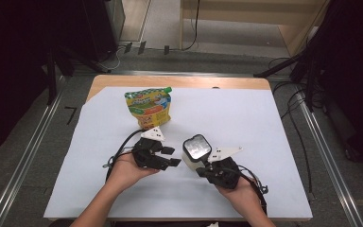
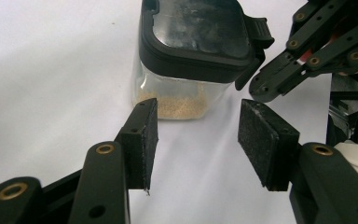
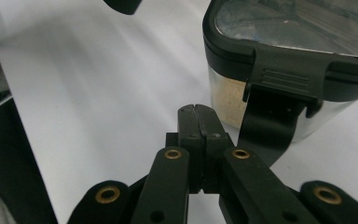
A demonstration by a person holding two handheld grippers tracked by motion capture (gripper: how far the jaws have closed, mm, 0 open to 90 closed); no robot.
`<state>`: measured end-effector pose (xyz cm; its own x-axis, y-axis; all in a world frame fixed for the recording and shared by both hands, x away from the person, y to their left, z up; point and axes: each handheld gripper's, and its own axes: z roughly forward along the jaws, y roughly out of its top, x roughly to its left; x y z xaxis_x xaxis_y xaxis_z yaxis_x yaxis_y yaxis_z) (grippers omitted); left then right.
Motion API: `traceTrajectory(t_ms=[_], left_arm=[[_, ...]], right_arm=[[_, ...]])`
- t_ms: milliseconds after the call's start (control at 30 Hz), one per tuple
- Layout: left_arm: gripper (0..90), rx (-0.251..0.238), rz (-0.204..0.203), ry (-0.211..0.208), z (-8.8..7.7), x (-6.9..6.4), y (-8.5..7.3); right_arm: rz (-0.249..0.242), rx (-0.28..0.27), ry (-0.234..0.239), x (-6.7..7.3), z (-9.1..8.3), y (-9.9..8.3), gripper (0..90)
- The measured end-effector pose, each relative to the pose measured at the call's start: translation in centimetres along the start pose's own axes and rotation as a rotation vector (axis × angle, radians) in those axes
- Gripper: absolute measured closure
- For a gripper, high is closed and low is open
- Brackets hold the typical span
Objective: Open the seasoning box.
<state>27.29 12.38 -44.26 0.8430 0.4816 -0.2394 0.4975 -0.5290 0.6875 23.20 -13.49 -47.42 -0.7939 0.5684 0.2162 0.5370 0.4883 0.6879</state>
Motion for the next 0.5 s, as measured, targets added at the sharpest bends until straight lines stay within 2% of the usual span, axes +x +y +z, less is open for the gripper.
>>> traceTrajectory(t_ms=[367, 500], left_arm=[[43.9, 0.002, 0.0, 0.002, 0.12, 0.28, -0.12], [43.0, 0.001, 0.004, 0.005, 0.2, 0.37, -0.16]], right_arm=[[0.001, -0.007, -0.008, -0.2, -0.03, -0.05, 90.0], [0.016, -0.005, -0.02, -0.7, -0.36, -0.19, 90.0]])
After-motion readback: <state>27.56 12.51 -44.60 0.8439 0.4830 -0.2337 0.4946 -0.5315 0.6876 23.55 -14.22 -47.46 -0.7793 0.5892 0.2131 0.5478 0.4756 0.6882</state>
